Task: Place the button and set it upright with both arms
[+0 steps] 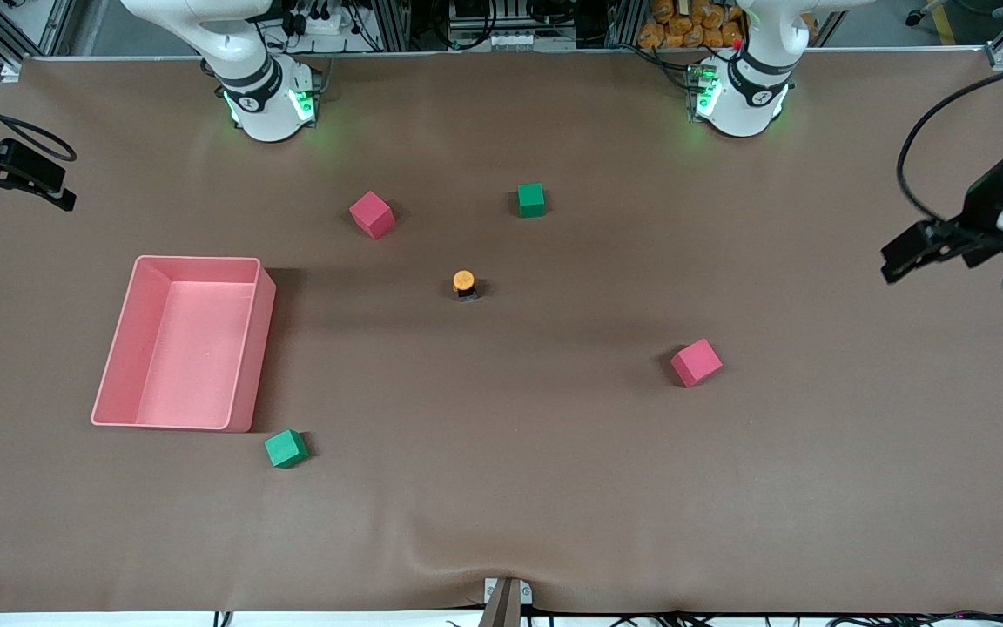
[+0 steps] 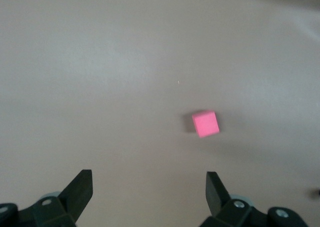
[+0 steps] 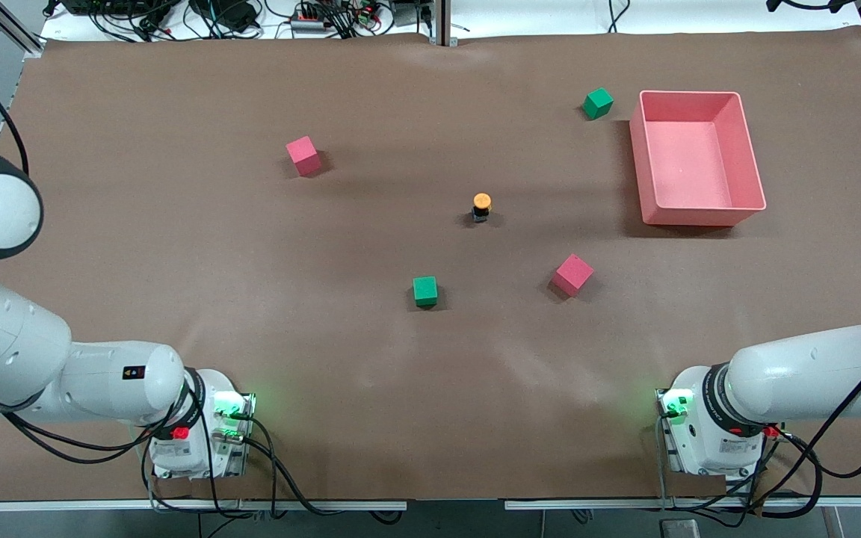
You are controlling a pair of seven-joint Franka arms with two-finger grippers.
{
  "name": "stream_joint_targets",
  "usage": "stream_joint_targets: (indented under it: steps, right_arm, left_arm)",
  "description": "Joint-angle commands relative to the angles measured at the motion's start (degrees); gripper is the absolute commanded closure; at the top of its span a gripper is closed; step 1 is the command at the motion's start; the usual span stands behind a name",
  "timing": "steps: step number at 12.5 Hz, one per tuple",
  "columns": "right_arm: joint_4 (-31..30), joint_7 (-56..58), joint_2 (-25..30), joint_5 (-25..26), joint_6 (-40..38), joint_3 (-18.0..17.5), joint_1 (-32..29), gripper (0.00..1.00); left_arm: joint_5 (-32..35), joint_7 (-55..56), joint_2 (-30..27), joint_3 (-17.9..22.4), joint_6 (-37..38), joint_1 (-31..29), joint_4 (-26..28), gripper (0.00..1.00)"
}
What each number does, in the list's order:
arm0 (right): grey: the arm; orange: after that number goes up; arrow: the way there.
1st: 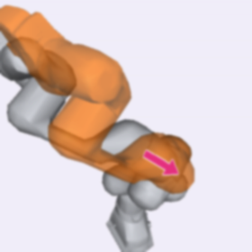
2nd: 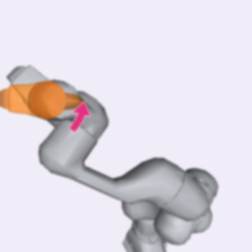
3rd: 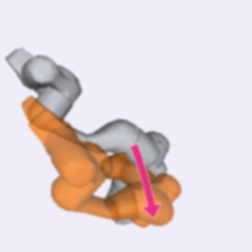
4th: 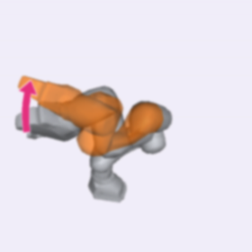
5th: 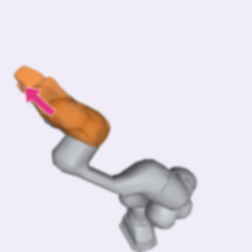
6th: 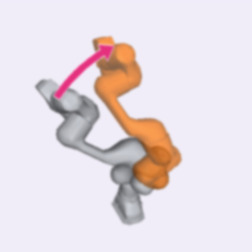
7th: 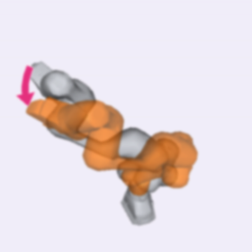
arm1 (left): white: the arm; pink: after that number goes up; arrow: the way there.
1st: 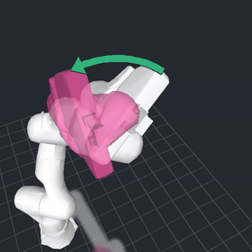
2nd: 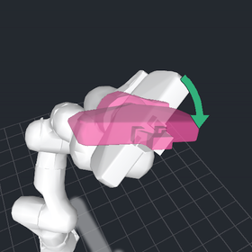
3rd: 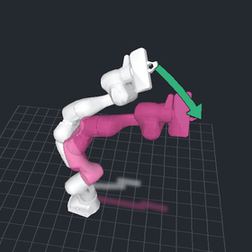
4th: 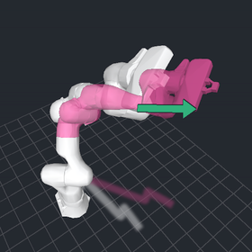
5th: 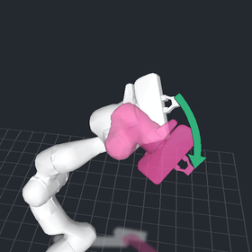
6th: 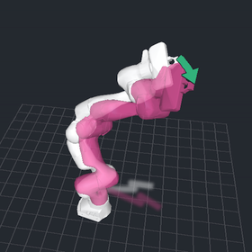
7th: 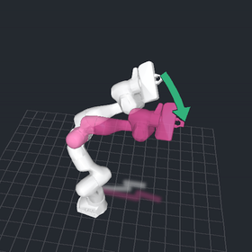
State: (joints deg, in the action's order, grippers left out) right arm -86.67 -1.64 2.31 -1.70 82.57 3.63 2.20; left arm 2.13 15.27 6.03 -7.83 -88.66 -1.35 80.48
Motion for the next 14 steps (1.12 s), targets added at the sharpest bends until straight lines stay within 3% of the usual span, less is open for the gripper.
stream_joint_targets:
  steps: [1, 3, 6, 14]
  right_arm:
    - [0.45, -0.21, -0.20, -1.64, -0.57, -0.29, -1.40, 0.00]
    - [0.45, -0.03, -0.20, -1.64, -0.48, -0.20, -1.32, 0.00]
    - [0.36, 0.06, -0.29, -1.64, -0.48, -0.29, -1.23, 0.00]
    - [0.28, -0.03, -0.29, -1.64, -0.83, -0.29, -1.05, 0.00]
  left_arm:
    - [-3.36, -6.99, -8.38, 4.13, 0.33, 1.35, 10.37, 0.00]
    - [-3.36, -6.57, -13.48, 4.05, 1.03, 1.70, 15.83, 0.00]
    - [-3.36, -6.49, -15.86, 4.05, 3.14, 2.23, 17.26, 0.00]
    - [-3.54, -8.93, -12.98, 4.49, 5.68, 0.40, 10.32, 0.00]
